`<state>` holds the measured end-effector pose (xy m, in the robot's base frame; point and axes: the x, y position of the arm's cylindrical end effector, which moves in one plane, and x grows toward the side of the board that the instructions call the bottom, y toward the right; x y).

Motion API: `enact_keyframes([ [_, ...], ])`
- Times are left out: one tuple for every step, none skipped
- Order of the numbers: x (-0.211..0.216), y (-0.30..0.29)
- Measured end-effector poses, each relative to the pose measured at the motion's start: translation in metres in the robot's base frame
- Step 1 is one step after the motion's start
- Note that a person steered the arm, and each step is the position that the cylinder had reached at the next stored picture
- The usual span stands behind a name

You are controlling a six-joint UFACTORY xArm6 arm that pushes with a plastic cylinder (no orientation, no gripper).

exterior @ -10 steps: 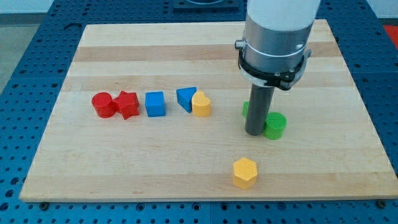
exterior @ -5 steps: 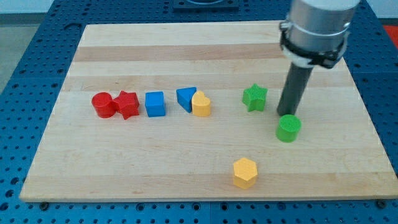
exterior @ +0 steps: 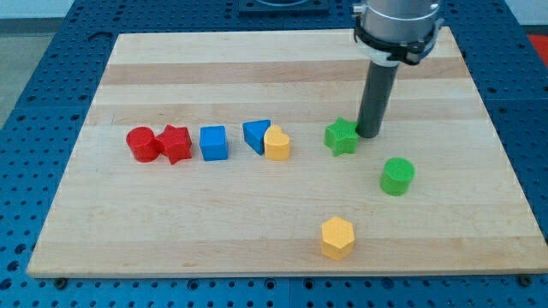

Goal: Move the green star right to the yellow heart

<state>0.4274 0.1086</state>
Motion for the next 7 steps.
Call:
enact_keyframes([
  [0.000,-0.007],
  [0.005,0.012],
  [0.025,0.012],
  [0.029,-0.016],
  [0.028,-0.047],
  [0.028,-0.049],
  [0.037,-0.033],
])
